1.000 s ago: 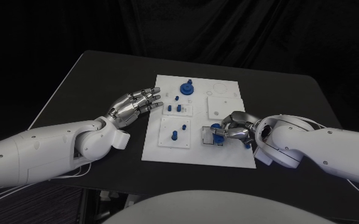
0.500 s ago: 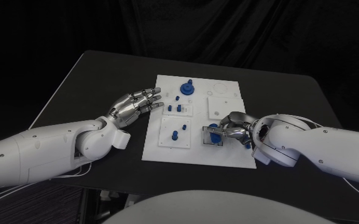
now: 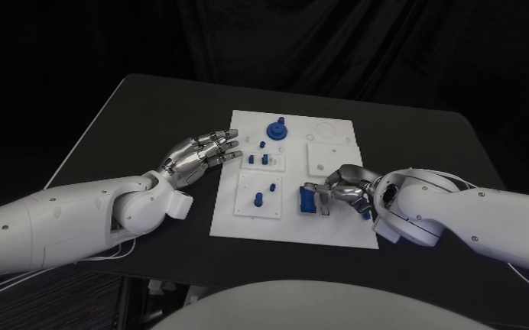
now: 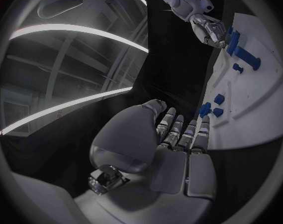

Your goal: Assemble the parts on the task board

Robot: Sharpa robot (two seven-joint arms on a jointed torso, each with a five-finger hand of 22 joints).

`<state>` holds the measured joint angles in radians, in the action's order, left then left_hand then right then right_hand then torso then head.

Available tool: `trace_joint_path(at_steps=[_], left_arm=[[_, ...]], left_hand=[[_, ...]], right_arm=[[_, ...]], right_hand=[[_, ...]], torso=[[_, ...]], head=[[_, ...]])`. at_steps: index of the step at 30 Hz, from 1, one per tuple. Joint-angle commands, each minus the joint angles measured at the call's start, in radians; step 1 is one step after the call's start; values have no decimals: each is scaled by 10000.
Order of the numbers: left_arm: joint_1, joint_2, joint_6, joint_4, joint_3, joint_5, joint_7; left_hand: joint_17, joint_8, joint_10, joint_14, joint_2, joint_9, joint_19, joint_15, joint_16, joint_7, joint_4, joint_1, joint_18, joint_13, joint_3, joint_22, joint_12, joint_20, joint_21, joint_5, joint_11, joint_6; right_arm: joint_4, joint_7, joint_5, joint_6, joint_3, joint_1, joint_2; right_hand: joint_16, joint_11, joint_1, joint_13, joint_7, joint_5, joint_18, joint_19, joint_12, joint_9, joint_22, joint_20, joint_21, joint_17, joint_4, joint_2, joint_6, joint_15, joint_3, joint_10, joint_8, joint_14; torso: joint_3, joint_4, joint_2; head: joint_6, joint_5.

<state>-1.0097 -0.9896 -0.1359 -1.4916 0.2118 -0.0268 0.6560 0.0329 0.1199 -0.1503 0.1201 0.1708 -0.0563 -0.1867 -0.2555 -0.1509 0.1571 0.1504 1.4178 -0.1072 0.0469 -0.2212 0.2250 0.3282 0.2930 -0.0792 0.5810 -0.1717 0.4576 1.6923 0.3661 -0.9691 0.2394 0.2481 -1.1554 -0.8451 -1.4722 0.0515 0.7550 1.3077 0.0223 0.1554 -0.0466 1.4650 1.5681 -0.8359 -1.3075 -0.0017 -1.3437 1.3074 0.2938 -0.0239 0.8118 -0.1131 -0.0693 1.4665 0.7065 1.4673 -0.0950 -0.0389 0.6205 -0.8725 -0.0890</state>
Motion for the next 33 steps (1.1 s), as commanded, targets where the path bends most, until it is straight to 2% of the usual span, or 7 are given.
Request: trace_joint_path(at_steps=[1,6,9,19,20,28,33], left_arm=[[18,18,-162,0,-9,-38,42],[19,16,-162,7,-9,-38,39],[20,2,-156,-4,-9,-38,47],[22,-27,-107,-33,-9,-38,60],[22,-28,-103,-38,-9,-38,62],[22,-56,-69,-78,-9,-38,60],[22,-30,-77,-59,-9,-38,47]], left_hand=[[9,53,-34,53,40,-16,-44,-5,-35,102,10,-64,84,10,-55,-14,61,2,-57,-48,-2,84],[9,53,-34,53,40,-16,-44,-5,-35,102,10,-64,84,10,-55,-14,61,2,-57,-48,-2,84],[9,53,-34,53,40,-16,-44,-5,-35,102,10,-64,84,10,-55,-14,61,2,-57,-48,-2,84],[10,61,-42,53,36,-18,-47,0,-40,113,23,-79,87,11,-77,-10,76,0,-57,-57,-3,105],[10,61,-42,53,36,-18,-47,0,-40,113,23,-79,87,11,-77,-10,76,0,-57,-57,-3,105],[12,68,-52,58,31,-21,-55,1,-48,116,28,-86,87,14,-88,-3,90,0,-60,-58,-7,125],[12,68,-52,58,31,-21,-55,1,-48,116,28,-86,87,14,-88,-3,90,0,-60,-58,-7,125]], right_arm=[[74,-284,-55,499,-3,26,-62],[178,-491,-55,716,-5,25,-195],[347,-637,-55,861,-7,21,-395],[1030,-591,-96,715,-9,-88,-1175],[1076,-555,-147,708,-8,-93,-1260],[1350,460,-1503,476,7,-103,-2146],[1490,1234,-2614,463,14,-57,-2604]], right_hand=[[-39,-44,86,2631,-4,327,-79,325,27,-32,-1911,51,-2,655,-23,-116,105,58,165,1043,-38,690],[-44,-29,382,2631,-20,764,-78,331,27,-72,-1912,40,-8,649,-35,-235,136,46,295,1043,-32,689],[-59,-15,806,2631,-38,1278,-72,341,27,-115,-1920,28,-35,666,-52,-311,154,33,392,1043,-27,692],[-89,12,2034,2631,-65,2130,-56,363,27,-187,-1943,7,-107,703,-275,-232,149,12,402,1043,-35,698],[-100,21,2375,2631,-76,2404,-55,366,27,-202,-1946,-2,-118,721,-411,-206,149,1,341,1043,-32,702],[-190,-7,3037,2631,-30,3002,-24,413,27,-159,-1985,-2,-249,872,-672,63,-51,15,312,1043,-202,733],[-179,-35,3209,2631,0,3139,-19,415,27,-107,-1989,18,-265,844,-738,164,-107,42,324,1043,-294,725]], torso=[[2,8,2],[1,3,3],[3,2,4],[0,0,4],[0,0,4],[-1,0,4],[0,0,4]], head=[[-2,-32],[-2,-29],[-2,-52],[-2,33],[-2,37],[-2,50],[-2,208]])
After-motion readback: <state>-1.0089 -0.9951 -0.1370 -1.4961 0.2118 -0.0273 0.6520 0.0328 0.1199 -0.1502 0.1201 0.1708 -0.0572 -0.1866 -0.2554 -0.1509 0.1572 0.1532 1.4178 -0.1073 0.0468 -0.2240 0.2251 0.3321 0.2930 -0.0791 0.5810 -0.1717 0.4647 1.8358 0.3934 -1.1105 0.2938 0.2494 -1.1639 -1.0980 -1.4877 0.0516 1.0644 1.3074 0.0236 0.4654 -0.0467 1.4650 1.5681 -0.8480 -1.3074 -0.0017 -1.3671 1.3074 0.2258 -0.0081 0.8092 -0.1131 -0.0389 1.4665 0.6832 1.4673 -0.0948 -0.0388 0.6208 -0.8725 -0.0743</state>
